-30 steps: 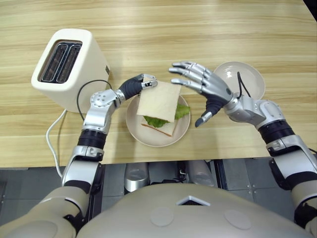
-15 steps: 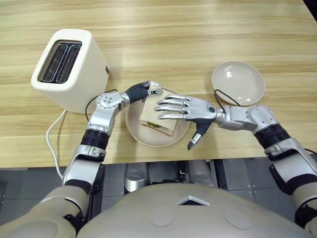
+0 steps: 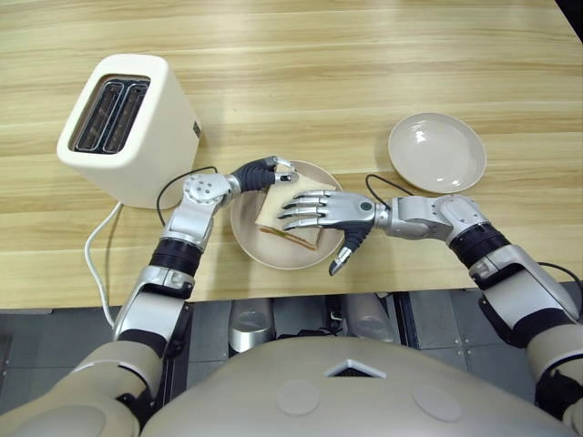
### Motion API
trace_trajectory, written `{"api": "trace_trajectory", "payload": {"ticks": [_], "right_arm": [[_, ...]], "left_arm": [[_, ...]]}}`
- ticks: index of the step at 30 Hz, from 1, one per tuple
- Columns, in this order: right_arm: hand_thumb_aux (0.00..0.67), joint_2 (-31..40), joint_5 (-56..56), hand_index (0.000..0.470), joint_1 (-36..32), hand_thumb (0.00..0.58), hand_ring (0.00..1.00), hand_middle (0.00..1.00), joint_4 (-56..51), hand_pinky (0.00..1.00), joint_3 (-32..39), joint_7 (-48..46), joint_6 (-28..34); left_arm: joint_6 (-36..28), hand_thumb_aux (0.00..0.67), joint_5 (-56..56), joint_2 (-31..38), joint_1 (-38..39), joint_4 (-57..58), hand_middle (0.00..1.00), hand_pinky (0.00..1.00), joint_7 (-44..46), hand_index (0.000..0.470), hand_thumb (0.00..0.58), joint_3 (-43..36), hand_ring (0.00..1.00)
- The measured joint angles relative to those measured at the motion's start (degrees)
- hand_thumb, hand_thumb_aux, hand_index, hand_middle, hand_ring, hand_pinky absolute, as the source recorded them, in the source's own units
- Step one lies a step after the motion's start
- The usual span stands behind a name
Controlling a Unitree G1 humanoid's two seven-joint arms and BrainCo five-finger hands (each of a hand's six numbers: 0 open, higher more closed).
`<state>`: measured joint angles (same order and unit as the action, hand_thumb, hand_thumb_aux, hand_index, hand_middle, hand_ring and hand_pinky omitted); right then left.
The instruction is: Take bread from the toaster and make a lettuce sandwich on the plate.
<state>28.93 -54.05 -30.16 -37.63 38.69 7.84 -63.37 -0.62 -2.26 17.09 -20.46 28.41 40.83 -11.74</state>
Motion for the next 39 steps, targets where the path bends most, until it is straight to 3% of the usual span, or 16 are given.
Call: {"api": "trace_trajectory", "payload": {"ticks": [1, 2, 4, 5, 6, 13, 21, 24, 31, 33, 34, 35, 36, 37, 38, 39], "right_arm": [[0.0, -0.17, 2.43, 0.0, -0.03, 0.0, 0.0, 0.0, -0.33, 0.0, -0.02, -3.07, 0.0], [0.0, -0.18, 4.32, 0.0, -0.01, 0.0, 0.0, 0.0, -0.46, 0.0, -0.1, -5.38, 0.05], [0.0, -0.18, 8.64, 0.0, 0.55, 0.0, 0.0, 0.0, -0.49, 0.0, -0.29, -10.18, 0.3], [0.0, -0.16, 11.2, 0.0, 1.03, 0.0, 0.0, 0.0, -0.43, 0.0, -0.44, -12.61, 0.55], [0.0, -0.13, 13.22, 0.0, 1.57, 0.0, 0.0, 0.0, -0.36, 0.0, -0.74, -14.39, 0.82], [0.0, 1.02, 21.27, 0.0, 4.11, 0.0, 0.0, 0.0, 0.05, 0.0, -1.61, -22.96, 2.35], [0.0, 0.16, 23.51, 0.0, 3.82, 0.0, 0.0, 0.0, -2.03, 0.0, -2.6, -24.21, 2.19], [0.0, -0.85, 21.95, 0.0, 1.99, 0.0, 0.25, 0.25, -5.05, 0.25, -2.94, -21.41, 3.72], [0.0, -0.49, 14.54, 0.0, -3.7, 0.0, 0.27, 0.27, -11.17, 0.27, -3.17, -9.59, 11.22], [0.0, -0.5, 14.55, 0.0, -3.39, 0.0, 0.34, 0.34, -11.19, 0.34, -3.69, -8.39, 11.16], [0.024, -0.53, 14.65, 0.016, -3.24, 0.04, 0.49, 0.49, -11.15, 0.49, -3.85, -8.12, 10.93], [0.108, -0.53, 14.87, 0.074, -3.05, 0.172, 0.69, 0.69, -11.15, 0.69, -4.14, -8.13, 10.42], [0.108, -0.55, 15.76, 0.074, -2.71, 0.172, 0.69, 0.69, -11.16, 0.69, -4.53, -8.17, 9.58], [0.313, -0.59, 16.49, 0.215, -2.53, 0.415, 1.0, 1.0, -11.14, 1.0, -4.85, -8.17, 8.98], [0.397, -0.74, 16.95, 0.272, -2.15, 0.484, 1.0, 1.0, -11.04, 1.0, -5.4, -7.97, 8.33], [0.441, -0.86, 17.07, 0.303, -1.81, 0.512, 1.0, 1.0, -10.93, 1.0, -5.9, -7.38, 7.77]], "left_arm": [[0.19, 0.139, -0.57, -0.05, 0.0, 0.07, 1.0, 1.0, -0.83, 0.096, 0.216, -0.31, 1.0], [0.5, 0.0, -1.04, -0.11, 0.0, 0.08, 1.0, 1.0, -1.41, 0.0, 0.0, -0.51, 1.0], [1.24, 0.0, -1.74, -0.12, -0.01, 0.08, 0.98, 0.98, -2.74, 0.0, 0.0, -0.59, 0.98], [1.48, 0.0, -1.73, -0.12, -0.04, 0.08, 0.09, 0.09, -3.36, 0.0, 0.0, -0.58, 0.09], [1.7, 0.0, -1.72, -0.09, -0.19, 0.09, 0.0, 0.0, -3.99, 0.0, 0.0, -0.36, 0.0], [5.73, 0.0, -0.53, 0.62, -7.56, -2.87, 0.0, 0.0, -11.24, 0.0, 0.0, 6.82, 0.0], [5.12, 0.0, 2.67, 0.43, -7.0, -10.96, 0.0, 0.0, -15.07, 0.0, 0.0, 12.15, 0.0], [4.78, 0.0, 3.0, -0.49, -4.31, -14.66, 0.0, 0.0, -15.35, 0.0, 0.0, 11.95, 0.0], [3.09, 0.0, 4.11, -1.27, 3.02, -21.9, 0.0, 0.0, -15.38, 0.0, 0.0, 11.64, 0.0], [2.57, 0.0, 4.33, -0.12, 4.04, -23.35, 0.0, 0.0, -15.36, 0.0, 0.0, 11.79, 0.0], [2.4, 0.0, 4.56, 0.12, 4.48, -24.03, 0.0, 0.0, -15.38, 0.0, 0.0, 12.16, 0.0], [2.4, 0.0, 4.7, 0.19, 5.08, -24.67, 0.0, 0.0, -15.42, 0.0, 0.0, 12.31, 0.0], [2.41, 0.0, 4.82, 0.2, 5.89, -25.12, 0.0, 0.0, -15.39, 0.0, 0.0, 12.26, 0.0], [2.39, 0.0, 4.95, 0.19, 6.4, -25.17, 0.13, 0.13, -15.35, 0.0, 0.0, 12.21, 0.13], [2.4, 0.352, 5.09, 0.2, 7.18, -25.43, 0.95, 0.95, -15.23, 0.242, 0.449, 12.21, 0.95], [2.44, 0.586, 5.16, 0.18, 8.1, -26.0, 1.0, 1.0, -15.05, 0.402, 0.571, 12.05, 1.0]]}}
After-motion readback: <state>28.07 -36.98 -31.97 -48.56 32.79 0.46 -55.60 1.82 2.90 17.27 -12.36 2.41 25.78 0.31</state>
